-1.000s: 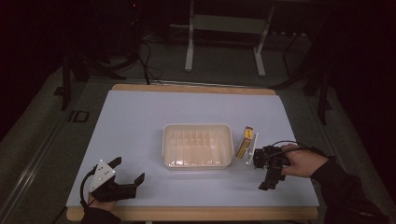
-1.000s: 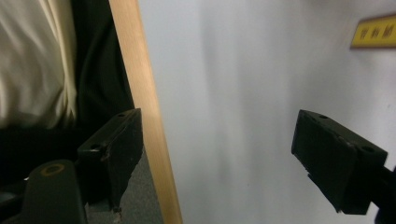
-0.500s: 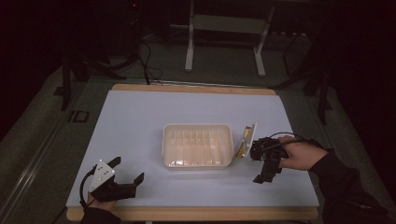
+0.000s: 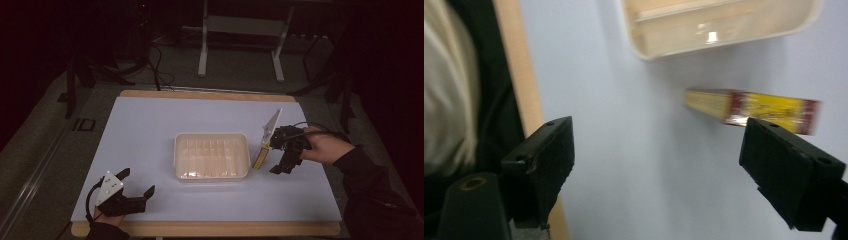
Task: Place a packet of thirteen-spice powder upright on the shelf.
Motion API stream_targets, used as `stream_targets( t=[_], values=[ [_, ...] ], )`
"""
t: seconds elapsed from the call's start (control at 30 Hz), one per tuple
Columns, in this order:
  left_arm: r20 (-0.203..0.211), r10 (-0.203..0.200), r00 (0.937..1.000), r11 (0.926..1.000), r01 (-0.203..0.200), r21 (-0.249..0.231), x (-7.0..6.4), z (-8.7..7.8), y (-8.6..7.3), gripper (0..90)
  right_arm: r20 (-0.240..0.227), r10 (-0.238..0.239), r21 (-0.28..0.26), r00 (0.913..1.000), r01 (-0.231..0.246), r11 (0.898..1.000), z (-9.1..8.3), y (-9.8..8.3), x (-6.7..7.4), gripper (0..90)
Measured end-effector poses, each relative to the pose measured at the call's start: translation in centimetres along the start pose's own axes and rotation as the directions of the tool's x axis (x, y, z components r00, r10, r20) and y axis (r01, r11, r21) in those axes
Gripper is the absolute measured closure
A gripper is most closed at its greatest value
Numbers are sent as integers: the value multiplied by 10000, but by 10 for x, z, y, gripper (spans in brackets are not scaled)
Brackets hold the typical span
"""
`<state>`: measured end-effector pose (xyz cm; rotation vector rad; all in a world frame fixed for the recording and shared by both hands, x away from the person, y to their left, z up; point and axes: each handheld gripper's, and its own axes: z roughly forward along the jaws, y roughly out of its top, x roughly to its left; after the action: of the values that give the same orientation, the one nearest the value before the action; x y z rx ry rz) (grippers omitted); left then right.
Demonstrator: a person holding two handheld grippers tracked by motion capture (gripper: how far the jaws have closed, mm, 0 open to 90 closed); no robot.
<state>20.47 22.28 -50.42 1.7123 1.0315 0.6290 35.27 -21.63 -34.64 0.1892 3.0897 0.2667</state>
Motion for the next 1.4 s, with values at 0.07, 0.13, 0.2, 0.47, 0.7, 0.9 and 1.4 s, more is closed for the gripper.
stream_targets(
  t=[0.07,0.13,0.2,0.47,0.7,0.9,1.4],
  values=[
    [34,12,10000,10000,-12,-2,0,0,0,0,279,37,-59,9996,-35,10000,-3,0,-5,137],
    [50,76,10000,10000,-77,23,-1,0,0,0,294,144,-200,9995,-138,9997,-5,1,-11,137],
    [55,134,9999,9999,-134,-6,-2,0,0,0,460,42,-186,9989,-34,9998,-7,1,-15,137],
    [85,115,9999,9999,-115,-19,-2,0,0,0,473,440,-244,9979,-429,9988,-5,0,-39,128],
    [111,108,9999,9999,-108,-31,-1,0,1,0,71,961,157,9953,-962,9952,10,1,-62,138],
    [137,105,9999,9999,-104,-35,-1,0,1,0,-194,1173,132,9929,-1170,9930,22,2,-72,136],
    [137,97,9999,9999,-97,-25,-1,0,0,0,-294,1233,660,9919,-1211,9904,54,6,-81,139]
  ],
)
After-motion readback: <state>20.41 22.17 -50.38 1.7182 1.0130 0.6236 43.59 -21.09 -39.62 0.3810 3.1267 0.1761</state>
